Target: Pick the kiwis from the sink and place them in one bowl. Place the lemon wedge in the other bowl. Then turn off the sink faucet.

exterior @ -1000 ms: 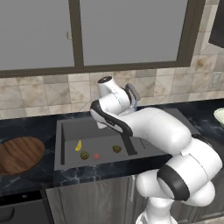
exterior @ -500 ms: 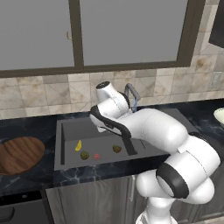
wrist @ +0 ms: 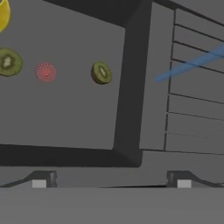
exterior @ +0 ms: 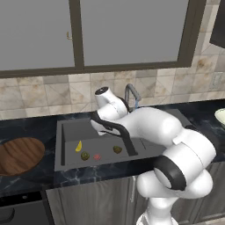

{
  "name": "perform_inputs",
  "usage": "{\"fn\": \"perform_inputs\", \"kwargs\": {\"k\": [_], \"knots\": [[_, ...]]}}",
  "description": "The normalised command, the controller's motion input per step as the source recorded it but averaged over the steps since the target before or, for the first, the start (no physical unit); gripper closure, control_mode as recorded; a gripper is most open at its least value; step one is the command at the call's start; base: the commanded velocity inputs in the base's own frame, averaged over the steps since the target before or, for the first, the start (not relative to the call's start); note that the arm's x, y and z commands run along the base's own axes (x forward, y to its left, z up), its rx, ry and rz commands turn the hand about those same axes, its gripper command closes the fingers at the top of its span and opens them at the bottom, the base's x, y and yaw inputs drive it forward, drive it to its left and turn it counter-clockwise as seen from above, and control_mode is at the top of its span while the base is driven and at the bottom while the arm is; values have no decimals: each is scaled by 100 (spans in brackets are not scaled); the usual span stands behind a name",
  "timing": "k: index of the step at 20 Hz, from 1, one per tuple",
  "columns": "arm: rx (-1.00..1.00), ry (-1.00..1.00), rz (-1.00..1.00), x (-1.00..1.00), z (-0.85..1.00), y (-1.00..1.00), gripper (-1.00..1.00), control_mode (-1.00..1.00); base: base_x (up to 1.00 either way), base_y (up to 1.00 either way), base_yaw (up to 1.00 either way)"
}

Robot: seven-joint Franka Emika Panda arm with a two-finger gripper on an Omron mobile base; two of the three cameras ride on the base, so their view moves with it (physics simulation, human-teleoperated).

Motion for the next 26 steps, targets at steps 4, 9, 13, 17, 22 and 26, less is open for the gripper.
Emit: {"fn": "perform_inputs", "kwargs": {"k": [4,9,13,17,22,26], "knots": [[0,0,0,15,-18,0,-100,-100,0,0,0],[0,0,0,8,-20,0,-100,-100,0,0,0],[0,0,0,9,-23,0,-100,-100,0,0,0],[0,0,0,12,-19,-2,-100,-100,0,0,0],[0,0,0,15,-21,-9,-100,-100,0,0,0],[0,0,0,12,-24,-2,-100,-100,0,0,0]]}}
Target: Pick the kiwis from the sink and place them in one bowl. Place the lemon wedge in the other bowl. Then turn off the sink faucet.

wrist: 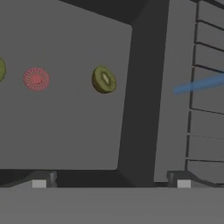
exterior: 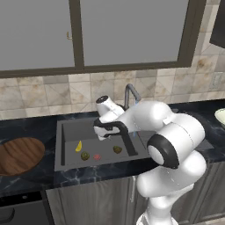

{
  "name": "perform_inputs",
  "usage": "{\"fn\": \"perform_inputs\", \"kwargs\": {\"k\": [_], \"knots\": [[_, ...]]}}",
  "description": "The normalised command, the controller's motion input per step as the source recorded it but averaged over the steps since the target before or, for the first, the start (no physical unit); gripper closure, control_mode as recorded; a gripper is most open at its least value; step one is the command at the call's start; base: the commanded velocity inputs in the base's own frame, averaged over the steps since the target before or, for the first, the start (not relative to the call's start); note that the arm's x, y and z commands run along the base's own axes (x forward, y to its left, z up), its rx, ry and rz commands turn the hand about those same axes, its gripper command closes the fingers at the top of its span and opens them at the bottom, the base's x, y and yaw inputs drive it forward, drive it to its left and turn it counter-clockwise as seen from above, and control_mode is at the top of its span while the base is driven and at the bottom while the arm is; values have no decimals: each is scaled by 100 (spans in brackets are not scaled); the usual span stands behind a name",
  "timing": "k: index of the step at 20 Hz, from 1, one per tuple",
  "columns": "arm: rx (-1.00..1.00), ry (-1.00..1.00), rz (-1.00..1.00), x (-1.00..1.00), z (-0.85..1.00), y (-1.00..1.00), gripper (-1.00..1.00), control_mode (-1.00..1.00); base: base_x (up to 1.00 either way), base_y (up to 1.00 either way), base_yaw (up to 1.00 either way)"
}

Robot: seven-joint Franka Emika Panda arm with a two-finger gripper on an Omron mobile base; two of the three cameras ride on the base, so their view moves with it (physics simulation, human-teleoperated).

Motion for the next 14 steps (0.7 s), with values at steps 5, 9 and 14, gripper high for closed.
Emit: {"fn": "perform_inputs", "kwargs": {"k": [5,9,14], "knots": [[0,0,0,10,-24,0,-100,-100,0,0,0],[0,0,0,13,-21,0,-100,-100,0,0,0],[0,0,0,6,-19,0,-100,-100,0,0,0]]}}
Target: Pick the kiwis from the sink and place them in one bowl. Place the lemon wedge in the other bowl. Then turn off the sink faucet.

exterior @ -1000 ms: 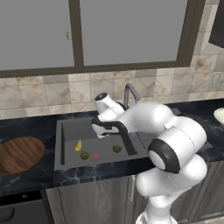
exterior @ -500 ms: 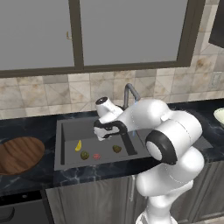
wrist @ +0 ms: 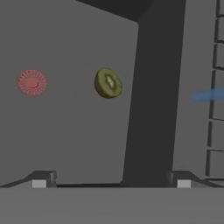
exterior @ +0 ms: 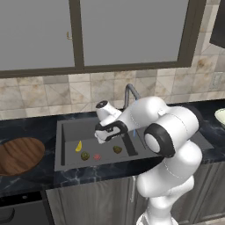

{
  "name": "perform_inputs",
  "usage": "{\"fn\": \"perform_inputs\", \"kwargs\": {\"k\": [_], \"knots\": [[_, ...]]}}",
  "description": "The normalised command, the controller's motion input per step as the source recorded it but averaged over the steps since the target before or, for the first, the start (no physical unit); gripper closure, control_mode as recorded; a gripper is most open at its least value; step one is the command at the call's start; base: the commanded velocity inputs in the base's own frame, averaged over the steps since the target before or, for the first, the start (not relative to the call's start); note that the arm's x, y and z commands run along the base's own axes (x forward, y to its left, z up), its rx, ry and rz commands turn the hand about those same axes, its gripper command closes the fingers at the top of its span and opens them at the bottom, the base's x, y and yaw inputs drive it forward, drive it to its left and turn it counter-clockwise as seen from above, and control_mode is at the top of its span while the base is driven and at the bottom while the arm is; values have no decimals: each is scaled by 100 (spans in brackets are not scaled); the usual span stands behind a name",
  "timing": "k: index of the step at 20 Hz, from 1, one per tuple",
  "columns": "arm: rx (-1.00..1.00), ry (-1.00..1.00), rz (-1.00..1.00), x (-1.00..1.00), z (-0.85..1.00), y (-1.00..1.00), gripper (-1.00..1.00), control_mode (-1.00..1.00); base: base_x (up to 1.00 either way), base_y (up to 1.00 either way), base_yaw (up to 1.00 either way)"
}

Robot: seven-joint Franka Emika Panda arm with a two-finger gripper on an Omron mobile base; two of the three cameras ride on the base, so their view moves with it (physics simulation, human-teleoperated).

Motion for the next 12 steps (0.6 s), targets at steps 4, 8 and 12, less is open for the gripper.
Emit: {"fn": "perform_inputs", "kwargs": {"k": [4,8,12], "knots": [[0,0,0,1,-13,-4,-100,-100,0,0,0],[0,0,0,1,-10,-16,-100,-100,0,0,0],[0,0,0,8,-17,-8,-100,-100,0,0,0]]}}
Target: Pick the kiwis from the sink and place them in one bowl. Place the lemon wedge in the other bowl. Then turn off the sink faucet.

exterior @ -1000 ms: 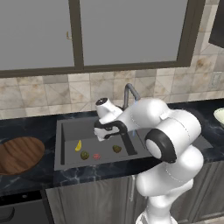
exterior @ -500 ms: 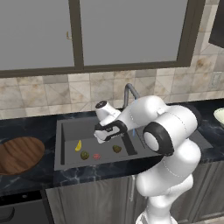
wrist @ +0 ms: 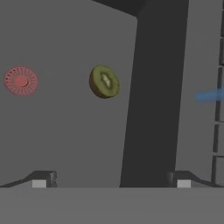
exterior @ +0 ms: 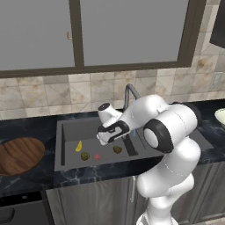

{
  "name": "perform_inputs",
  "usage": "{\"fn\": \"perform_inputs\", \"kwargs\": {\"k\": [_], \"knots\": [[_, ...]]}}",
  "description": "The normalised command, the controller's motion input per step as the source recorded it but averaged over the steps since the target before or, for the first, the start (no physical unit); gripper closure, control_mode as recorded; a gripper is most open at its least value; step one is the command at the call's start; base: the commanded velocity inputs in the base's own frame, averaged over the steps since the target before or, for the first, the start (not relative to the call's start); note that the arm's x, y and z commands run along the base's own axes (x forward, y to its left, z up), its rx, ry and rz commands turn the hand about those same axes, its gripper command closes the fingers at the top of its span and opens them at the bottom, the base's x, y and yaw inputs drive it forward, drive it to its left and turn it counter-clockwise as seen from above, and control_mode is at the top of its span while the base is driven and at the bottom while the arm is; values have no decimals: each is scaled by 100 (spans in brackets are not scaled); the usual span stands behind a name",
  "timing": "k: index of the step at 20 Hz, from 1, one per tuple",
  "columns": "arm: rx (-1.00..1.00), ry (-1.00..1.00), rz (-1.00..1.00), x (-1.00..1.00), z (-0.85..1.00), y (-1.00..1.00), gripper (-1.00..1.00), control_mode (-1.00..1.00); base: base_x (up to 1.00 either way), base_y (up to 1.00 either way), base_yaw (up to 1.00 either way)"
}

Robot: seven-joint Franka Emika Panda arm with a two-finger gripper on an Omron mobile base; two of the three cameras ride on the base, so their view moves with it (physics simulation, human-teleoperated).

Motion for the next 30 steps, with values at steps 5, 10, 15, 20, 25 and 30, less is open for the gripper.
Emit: {"fn": "perform_inputs", "kwargs": {"k": [5,10,15,20,25,30], "knots": [[0,0,0,23,-26,0,-100,-100,0,0,0],[0,0,0,31,-25,0,-100,-100,0,0,0],[0,0,0,37,-27,0,-100,-100,0,0,0],[0,0,0,23,-29,0,-100,-100,0,0,0],[0,0,0,17,-27,0,-100,-100,0,0,0],[0,0,0,19,-24,0,-100,-100,0,0,0]]}}
